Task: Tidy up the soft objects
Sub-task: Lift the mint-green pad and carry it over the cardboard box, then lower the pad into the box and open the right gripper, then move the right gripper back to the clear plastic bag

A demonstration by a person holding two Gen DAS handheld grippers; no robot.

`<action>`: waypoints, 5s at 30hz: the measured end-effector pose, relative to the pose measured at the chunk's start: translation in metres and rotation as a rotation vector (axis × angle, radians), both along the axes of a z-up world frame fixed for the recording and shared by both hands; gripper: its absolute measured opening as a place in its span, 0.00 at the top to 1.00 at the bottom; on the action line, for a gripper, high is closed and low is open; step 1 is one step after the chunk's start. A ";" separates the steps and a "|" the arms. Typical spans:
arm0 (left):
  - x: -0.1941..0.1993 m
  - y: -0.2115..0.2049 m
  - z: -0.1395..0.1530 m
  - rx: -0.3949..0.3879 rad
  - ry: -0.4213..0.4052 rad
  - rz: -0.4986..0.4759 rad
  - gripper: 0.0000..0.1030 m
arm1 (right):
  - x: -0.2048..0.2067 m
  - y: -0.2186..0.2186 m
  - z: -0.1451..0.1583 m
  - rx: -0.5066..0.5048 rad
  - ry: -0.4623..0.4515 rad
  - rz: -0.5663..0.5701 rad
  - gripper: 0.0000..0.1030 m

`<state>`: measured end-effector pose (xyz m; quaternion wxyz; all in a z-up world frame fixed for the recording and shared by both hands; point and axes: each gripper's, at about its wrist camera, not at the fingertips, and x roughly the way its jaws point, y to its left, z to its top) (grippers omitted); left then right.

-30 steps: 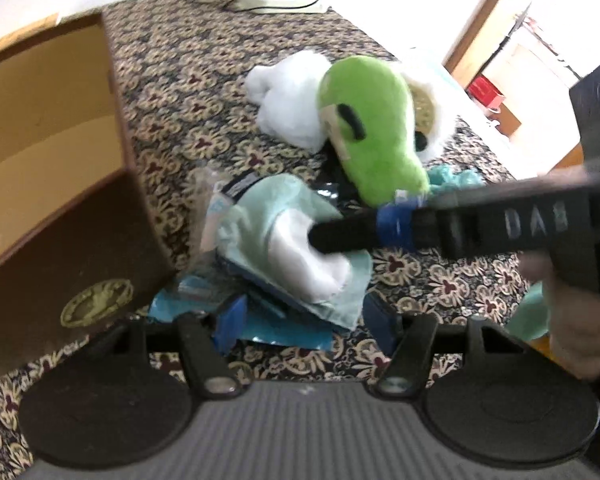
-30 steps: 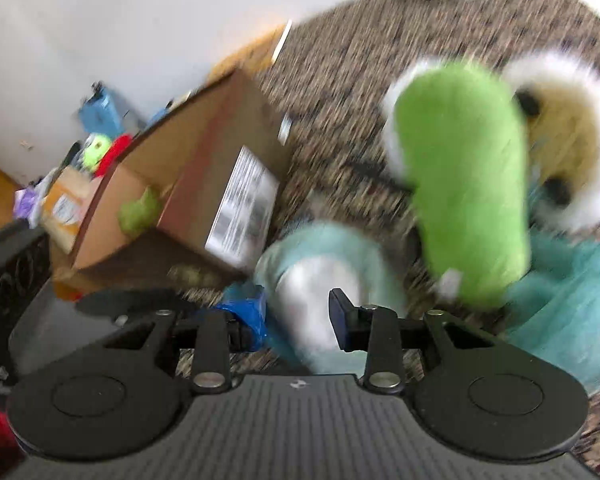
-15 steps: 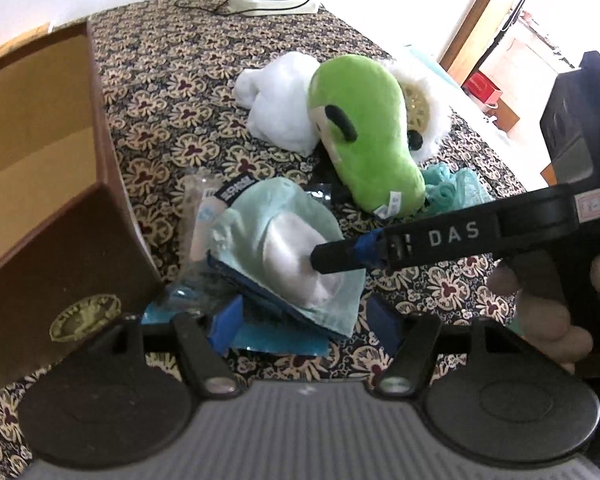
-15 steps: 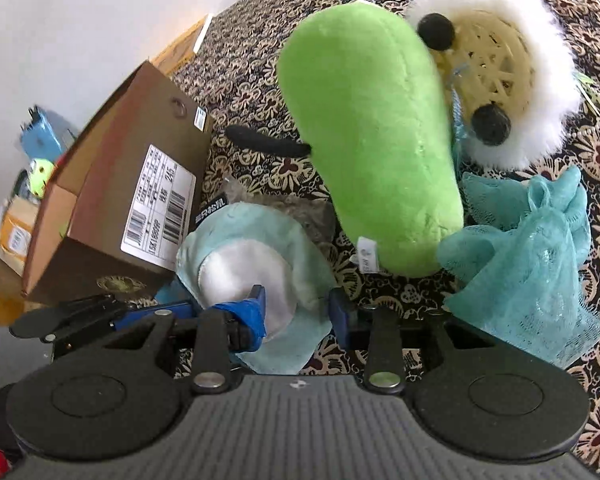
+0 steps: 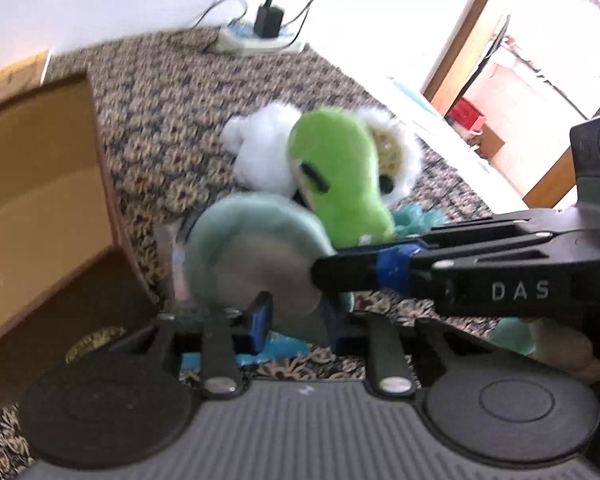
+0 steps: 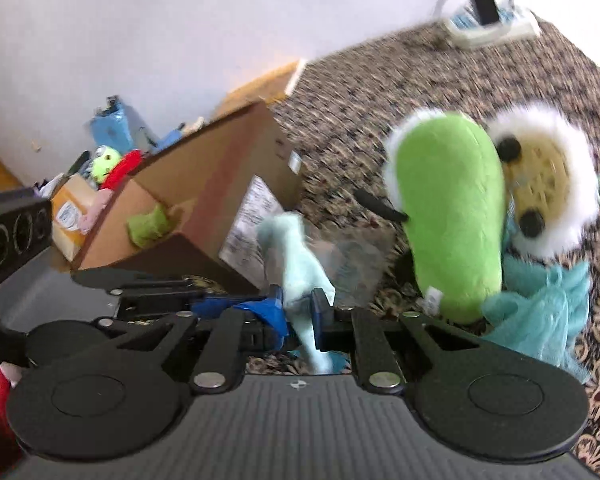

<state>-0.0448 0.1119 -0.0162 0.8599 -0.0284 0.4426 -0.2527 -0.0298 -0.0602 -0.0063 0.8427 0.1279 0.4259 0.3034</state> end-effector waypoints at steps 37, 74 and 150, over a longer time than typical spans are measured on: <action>-0.029 0.070 0.126 -0.115 -0.413 0.128 0.93 | 0.015 0.066 0.119 0.167 -0.336 0.185 1.00; -0.039 0.285 0.026 0.054 -0.136 0.510 0.58 | 0.075 0.289 -0.009 0.207 0.173 0.223 0.94; -0.025 0.037 0.062 0.270 -0.073 0.440 0.49 | 0.032 -0.002 -0.005 -0.056 0.024 -0.129 0.86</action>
